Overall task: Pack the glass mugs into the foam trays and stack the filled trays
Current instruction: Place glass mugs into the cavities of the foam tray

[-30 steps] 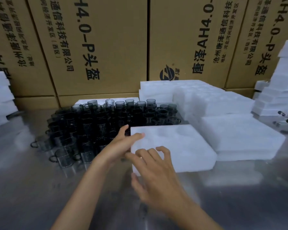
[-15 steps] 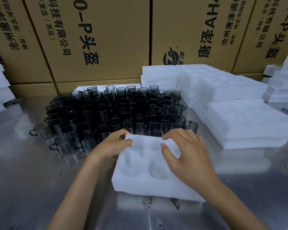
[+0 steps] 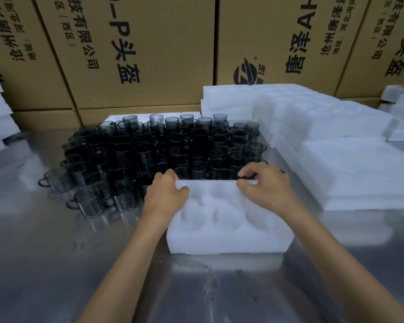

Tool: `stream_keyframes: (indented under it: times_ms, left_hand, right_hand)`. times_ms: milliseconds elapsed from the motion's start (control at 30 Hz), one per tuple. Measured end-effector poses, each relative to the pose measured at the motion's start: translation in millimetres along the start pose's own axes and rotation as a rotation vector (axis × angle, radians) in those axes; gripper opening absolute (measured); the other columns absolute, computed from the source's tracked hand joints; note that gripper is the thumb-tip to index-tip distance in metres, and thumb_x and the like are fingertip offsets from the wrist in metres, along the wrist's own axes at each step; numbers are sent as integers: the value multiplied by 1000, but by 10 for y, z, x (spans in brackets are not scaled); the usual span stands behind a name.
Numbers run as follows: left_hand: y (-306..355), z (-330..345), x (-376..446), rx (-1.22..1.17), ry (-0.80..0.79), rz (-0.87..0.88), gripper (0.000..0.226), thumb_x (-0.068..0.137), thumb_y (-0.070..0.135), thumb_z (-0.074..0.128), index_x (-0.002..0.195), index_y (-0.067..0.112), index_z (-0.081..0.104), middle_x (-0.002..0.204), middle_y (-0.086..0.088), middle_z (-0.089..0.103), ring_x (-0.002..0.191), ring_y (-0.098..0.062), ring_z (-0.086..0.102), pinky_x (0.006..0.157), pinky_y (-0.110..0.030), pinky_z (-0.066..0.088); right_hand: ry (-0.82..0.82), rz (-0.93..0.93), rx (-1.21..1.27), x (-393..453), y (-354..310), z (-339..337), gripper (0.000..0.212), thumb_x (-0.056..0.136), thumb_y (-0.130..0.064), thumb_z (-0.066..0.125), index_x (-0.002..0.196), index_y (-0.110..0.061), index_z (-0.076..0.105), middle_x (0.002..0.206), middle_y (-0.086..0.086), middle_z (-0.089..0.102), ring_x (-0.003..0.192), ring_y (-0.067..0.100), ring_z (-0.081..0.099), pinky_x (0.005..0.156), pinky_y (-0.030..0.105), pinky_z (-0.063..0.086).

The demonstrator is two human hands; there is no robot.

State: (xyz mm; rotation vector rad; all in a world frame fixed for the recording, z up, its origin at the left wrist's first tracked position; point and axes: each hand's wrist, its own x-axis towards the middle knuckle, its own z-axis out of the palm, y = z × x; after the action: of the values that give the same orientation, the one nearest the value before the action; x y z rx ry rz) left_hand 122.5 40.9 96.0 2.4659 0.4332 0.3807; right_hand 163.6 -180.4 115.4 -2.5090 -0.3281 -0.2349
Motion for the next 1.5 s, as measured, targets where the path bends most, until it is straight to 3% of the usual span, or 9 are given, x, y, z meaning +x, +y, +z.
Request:
stream_keyframes:
  times_ms: [167, 267, 433, 600, 767, 900, 1033, 1233, 1500]
  left_hand:
    - [-79, 9, 7, -13, -31, -32, 19, 89, 32, 56, 104, 21, 53, 93, -4, 60, 82, -25, 60, 66, -33, 41]
    - [-76, 1, -21, -31, -38, -31, 20, 88, 34, 56, 105, 25, 52, 94, -2, 60, 85, -25, 61, 69, -35, 45]
    - [-119, -8, -29, -95, -41, -38, 21, 89, 41, 55, 106, 28, 52, 95, 2, 59, 84, -20, 59, 72, -35, 46]
    - [-109, -86, -79, -192, 123, 1, 14, 89, 38, 56, 100, 29, 58, 91, 6, 56, 77, -13, 57, 70, -34, 48]
    - [50, -159, -138, -479, 282, 246, 19, 92, 16, 61, 105, 29, 62, 99, 10, 57, 83, -5, 58, 69, -18, 45]
    - [111, -172, -210, -599, 189, 413, 51, 94, 11, 61, 137, 36, 50, 129, 20, 54, 117, 2, 53, 82, -11, 48]
    - [72, -194, -199, -523, 102, 511, 64, 94, 10, 63, 145, 42, 40, 142, 32, 43, 128, 6, 45, 97, -20, 47]
    - [43, -257, -202, -444, 67, 499, 63, 86, 8, 73, 133, 45, 53, 128, 39, 50, 115, 12, 50, 88, -2, 38]
    - [-37, -319, -154, -442, -27, 413, 58, 77, 13, 82, 122, 43, 60, 117, 29, 61, 108, 4, 57, 83, -15, 47]
  right_hand:
    - [145, 62, 55, 498, -85, 39, 46, 88, -29, 60, 134, -28, 55, 131, 3, 60, 127, 31, 47, 104, 40, 37]
    - [56, 122, 67, 826, -31, 21, 55, 91, -27, 58, 144, -33, 46, 135, 6, 58, 129, 36, 46, 106, 42, 42]
    - [40, 184, 76, 1071, 51, 196, 13, 88, -29, 69, 99, -31, 63, 98, -4, 66, 114, 26, 58, 102, 42, 43]
    - [278, 46, 193, 893, -3, 72, 16, 83, -22, 75, 82, -26, 60, 70, -18, 56, 88, 21, 63, 73, 29, 43]
    - [244, -215, 426, 417, -274, -84, 24, 78, -17, 78, 86, -31, 60, 94, -15, 68, 95, 10, 64, 82, 28, 50]
    - [137, -386, 473, 92, -455, -11, 62, 81, -14, 77, 126, -46, 49, 119, -27, 62, 113, -11, 55, 86, 7, 41]
    - [31, -423, 489, -45, -485, 149, 93, 87, -3, 70, 149, -53, 23, 139, -20, 56, 127, -13, 46, 94, 5, 40]
    - [-76, -417, 639, -112, -447, 281, 84, 89, 13, 53, 152, -39, 31, 146, -22, 47, 138, -6, 37, 113, 38, 41]
    - [-189, -356, 671, -90, -406, 345, 71, 94, 10, 50, 147, -36, 42, 146, -13, 50, 136, 4, 45, 113, 36, 41]
